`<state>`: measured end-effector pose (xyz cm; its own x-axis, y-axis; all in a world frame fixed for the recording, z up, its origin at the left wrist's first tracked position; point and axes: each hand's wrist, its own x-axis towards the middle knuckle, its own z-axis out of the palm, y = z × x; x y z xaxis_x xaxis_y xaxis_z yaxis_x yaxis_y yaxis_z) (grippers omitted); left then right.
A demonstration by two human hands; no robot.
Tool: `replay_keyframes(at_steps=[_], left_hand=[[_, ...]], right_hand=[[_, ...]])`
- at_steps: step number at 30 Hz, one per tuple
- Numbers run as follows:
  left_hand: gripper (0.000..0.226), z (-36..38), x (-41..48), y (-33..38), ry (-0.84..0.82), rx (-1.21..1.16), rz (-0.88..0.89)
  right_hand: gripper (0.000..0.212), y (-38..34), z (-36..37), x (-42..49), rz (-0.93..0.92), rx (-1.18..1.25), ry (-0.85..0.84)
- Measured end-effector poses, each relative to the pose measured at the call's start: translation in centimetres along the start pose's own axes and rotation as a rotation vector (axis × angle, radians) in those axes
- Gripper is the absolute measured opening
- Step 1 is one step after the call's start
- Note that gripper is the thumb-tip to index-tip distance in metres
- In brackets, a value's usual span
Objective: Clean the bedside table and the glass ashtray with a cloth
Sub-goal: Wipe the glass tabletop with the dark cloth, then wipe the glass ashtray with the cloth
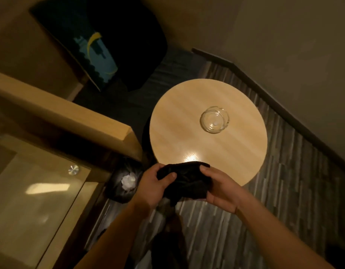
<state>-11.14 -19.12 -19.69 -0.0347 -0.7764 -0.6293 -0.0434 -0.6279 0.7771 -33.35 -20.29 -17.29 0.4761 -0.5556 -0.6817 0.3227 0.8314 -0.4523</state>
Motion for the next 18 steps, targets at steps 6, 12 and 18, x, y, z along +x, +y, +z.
replay_keyframes(at_steps=[6,12,18], left_hand=[[0.011,5.2,5.8,1.1,-0.086,0.207,0.044],[0.028,7.5,11.6,0.8,0.001,0.575,0.067],[0.041,6.5,13.8,0.5,0.017,0.972,0.381]], right_hand=[[0.025,0.4,-4.9,1.1,-0.217,-0.163,0.481],[0.024,0.3,-7.7,4.7,-0.303,-0.571,0.802],[0.024,1.0,-9.2,7.2,-0.283,-0.835,1.062]])
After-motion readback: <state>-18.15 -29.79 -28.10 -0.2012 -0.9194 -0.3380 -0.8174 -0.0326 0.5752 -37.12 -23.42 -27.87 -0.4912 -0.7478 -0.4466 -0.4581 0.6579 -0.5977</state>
